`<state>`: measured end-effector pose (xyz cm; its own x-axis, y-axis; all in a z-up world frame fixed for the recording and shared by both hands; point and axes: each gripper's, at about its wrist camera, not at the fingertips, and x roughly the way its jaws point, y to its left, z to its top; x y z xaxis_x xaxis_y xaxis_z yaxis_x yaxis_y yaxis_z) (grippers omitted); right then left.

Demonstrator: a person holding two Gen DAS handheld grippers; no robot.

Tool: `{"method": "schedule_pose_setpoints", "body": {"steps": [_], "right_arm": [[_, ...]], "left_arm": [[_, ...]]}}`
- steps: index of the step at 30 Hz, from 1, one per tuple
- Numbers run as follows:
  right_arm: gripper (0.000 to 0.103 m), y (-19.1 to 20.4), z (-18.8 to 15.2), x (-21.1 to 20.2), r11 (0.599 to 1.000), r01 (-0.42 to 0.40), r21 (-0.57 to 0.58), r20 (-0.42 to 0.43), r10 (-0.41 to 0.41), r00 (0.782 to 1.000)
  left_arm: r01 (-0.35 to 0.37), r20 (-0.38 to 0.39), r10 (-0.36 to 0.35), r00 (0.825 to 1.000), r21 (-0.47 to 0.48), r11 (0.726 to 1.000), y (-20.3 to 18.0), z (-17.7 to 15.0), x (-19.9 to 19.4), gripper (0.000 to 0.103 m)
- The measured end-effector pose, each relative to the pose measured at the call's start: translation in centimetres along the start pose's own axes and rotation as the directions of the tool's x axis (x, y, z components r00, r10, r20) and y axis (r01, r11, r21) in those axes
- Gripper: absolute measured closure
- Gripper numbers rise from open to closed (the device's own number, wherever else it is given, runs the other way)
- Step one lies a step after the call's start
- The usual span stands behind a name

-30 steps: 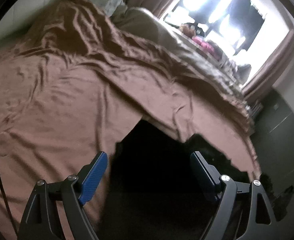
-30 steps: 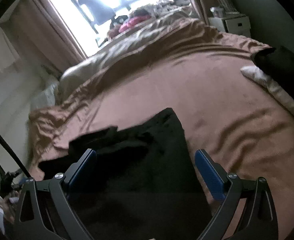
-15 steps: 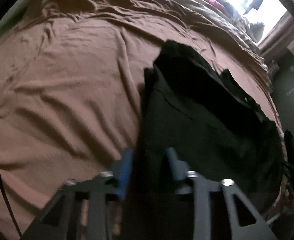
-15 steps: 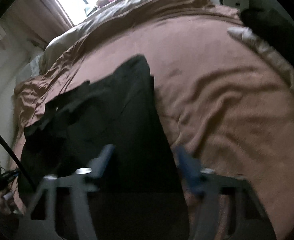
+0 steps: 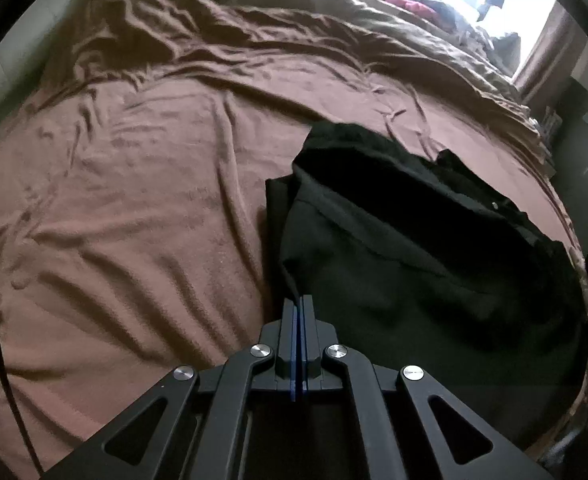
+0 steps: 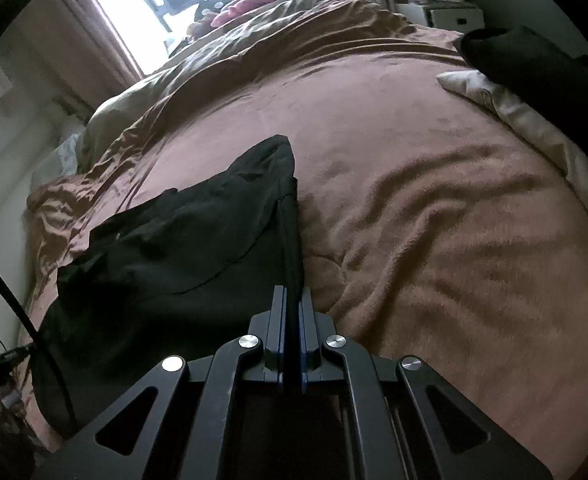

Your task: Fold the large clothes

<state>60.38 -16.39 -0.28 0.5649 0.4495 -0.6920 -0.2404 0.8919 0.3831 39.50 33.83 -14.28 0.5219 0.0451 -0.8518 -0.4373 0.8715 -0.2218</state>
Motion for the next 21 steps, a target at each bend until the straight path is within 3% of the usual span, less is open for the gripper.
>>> {"method": "schedule_pose_setpoints", "body": {"steps": [4,7,9,11,14,19,21], "right_arm": [[0.101,-0.2,-0.9,-1.2,1.000,-0.018,0.026,0.007,0.017,1.000],[0.100,-0.1,-0.9,-2.7,1.000,-0.003,0.021,0.017,0.002,1.000],[0.100,0.5,-1.1,-4.0,1.000,0.007,-0.002,0.031,-0.007,1.000],[0.099,1.6,-1.5,-5.5,0.999,0.003,-0.039,0.049,-0.001,0.999],[0.091,3.2,-2.3,-6.9,0.996,0.010,-0.085,0.065,-0.005,0.998],[0.043,5.6,-3.9,-8.6,0.993,0.005,-0.114,0.115,0.008,0.993],[0.043,6.6,-4.9,-8.6,0.991,-0.020,-0.129,0.104,0.034,0.994]], "left_arm": [[0.022,-0.043,-0.024,0.999,-0.026,0.999,0.5,-0.4,0.7,0.103],[0.073,-0.026,-0.075,0.997,-0.084,0.994,1.9,-0.9,-0.6,0.091],[0.107,-0.006,-0.108,0.994,-0.121,0.987,3.0,-1.7,-1.8,0.058],[0.126,0.024,-0.123,0.992,-0.137,0.983,3.8,-2.6,-3.0,0.039],[0.159,0.034,-0.155,0.987,-0.172,0.972,4.8,-4.3,-3.8,0.038],[0.213,0.021,-0.214,0.977,-0.227,0.950,6.2,-7.1,-4.0,0.038],[0.229,0.011,-0.233,0.972,-0.242,0.943,6.6,-8.2,-3.9,0.038]]}}
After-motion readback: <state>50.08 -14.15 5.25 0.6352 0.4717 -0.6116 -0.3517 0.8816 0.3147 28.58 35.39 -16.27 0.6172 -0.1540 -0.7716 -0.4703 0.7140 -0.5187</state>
